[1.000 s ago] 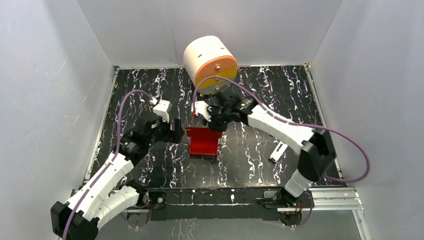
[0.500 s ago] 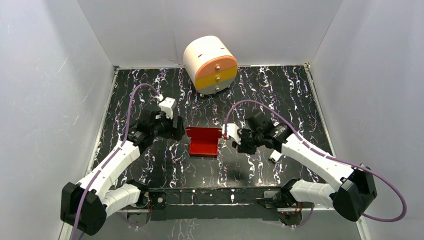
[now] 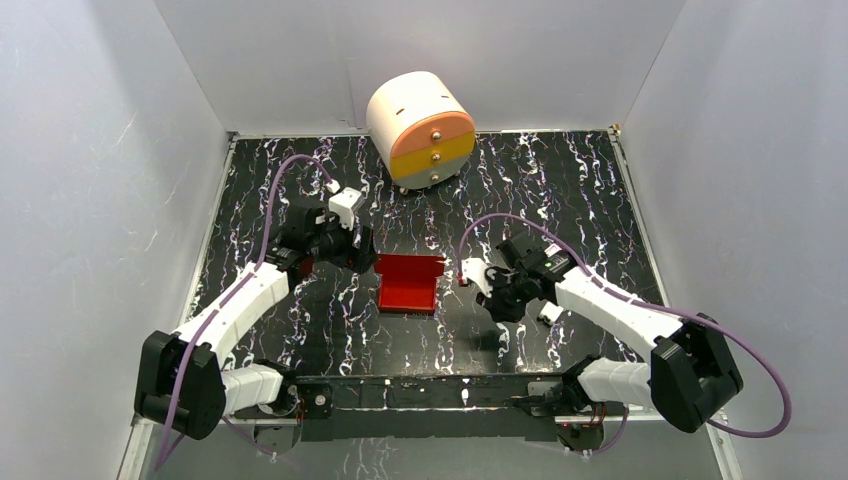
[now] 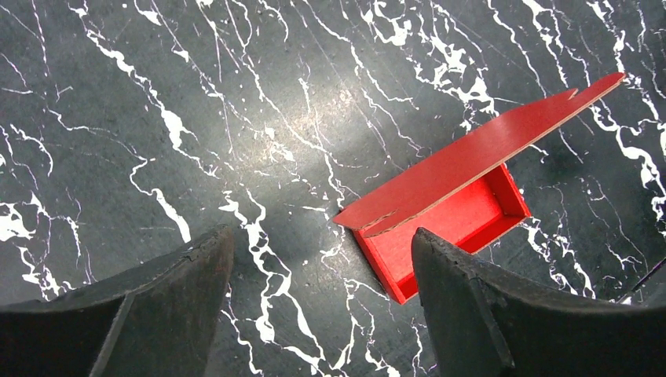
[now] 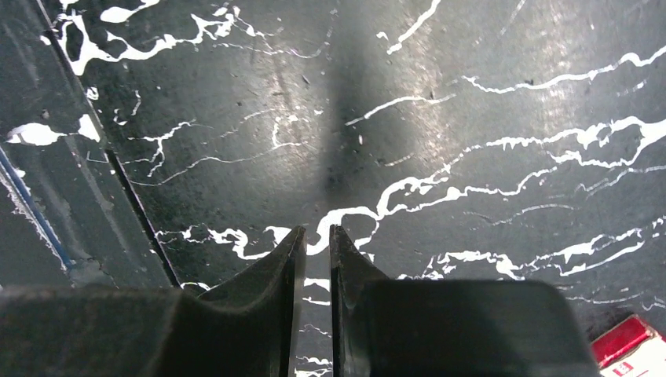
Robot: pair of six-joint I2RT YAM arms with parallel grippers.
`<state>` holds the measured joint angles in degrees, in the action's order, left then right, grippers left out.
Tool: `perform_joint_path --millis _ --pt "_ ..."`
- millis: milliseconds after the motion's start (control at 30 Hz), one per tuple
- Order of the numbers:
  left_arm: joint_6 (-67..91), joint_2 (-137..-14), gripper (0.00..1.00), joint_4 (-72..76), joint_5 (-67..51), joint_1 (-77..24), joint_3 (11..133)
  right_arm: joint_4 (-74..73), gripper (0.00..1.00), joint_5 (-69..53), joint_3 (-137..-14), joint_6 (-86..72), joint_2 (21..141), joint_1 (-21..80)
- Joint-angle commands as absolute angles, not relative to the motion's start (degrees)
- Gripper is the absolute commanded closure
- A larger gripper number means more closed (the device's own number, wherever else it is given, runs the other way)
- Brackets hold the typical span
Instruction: Fold the paper box
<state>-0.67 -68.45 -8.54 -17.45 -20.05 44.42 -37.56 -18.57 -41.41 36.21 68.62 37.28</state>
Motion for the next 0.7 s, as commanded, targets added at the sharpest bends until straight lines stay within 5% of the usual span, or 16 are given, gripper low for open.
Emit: perform_joint_path --millis 0,400,433,467,667 --pt "-1.0 -67.3 0.20 -5.8 -20.7 -19.3 45.8 -37.1 0.75 -19.4 -42.0 36.3 68.3 34.4" --pt "-0.4 -60.7 0.19 -4.7 -18.6 -19.4 42.5 -37.1 0.75 -19.4 -40.5 36.3 60.8 32.0" --pt "-0.4 -60.9 0.19 -4.8 -18.9 -19.4 42.6 -1.2 0.26 -3.1 -40.0 11.7 59.1 32.0" --pt "-0.4 -61.1 0.19 -5.0 -19.3 -19.4 42.8 14.3 0.16 4.2 -39.0 5.8 57.8 32.0" --pt "1.1 -61.3 0.19 -4.0 -20.6 -19.3 41.9 14.4 0.12 10.1 -37.4 4.9 52.7 32.0"
